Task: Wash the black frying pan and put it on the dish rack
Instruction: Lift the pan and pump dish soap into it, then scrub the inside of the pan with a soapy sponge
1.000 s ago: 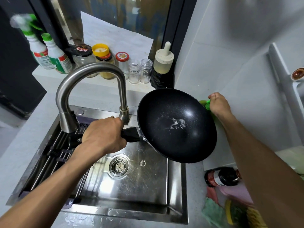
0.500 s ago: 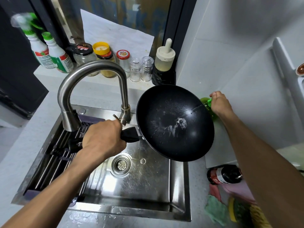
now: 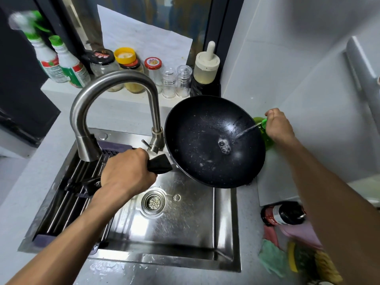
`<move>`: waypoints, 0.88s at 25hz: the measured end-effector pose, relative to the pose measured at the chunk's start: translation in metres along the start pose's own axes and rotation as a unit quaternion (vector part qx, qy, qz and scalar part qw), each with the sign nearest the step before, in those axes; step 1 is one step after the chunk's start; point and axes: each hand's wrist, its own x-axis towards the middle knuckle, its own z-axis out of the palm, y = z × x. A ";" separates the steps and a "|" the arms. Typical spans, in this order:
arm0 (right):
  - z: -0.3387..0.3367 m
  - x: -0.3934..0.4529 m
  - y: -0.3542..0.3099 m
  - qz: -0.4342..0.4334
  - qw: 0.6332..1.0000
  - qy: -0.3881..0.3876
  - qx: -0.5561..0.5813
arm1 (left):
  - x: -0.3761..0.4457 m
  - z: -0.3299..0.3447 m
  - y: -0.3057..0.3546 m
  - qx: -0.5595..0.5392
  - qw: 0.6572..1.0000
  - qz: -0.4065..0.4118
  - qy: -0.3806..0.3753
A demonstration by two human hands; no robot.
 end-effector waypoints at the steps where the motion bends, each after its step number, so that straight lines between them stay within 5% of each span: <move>1: -0.001 -0.001 0.000 0.001 1.000 -0.005 -0.004 | -0.001 0.000 0.001 -0.001 1.000 0.004 0.002; 13: -0.016 -0.006 -0.006 -0.007 0.999 0.005 0.052 | -0.022 0.022 -0.008 -0.028 0.999 -0.014 -0.045; 18: -0.011 -0.085 -0.016 -0.088 0.977 0.169 0.098 | -0.071 0.055 -0.027 -0.069 0.993 -0.051 -0.075; 22: 0.030 -0.180 -0.046 -0.113 0.965 0.145 0.186 | -0.115 0.103 -0.052 -0.092 0.983 -0.094 -0.128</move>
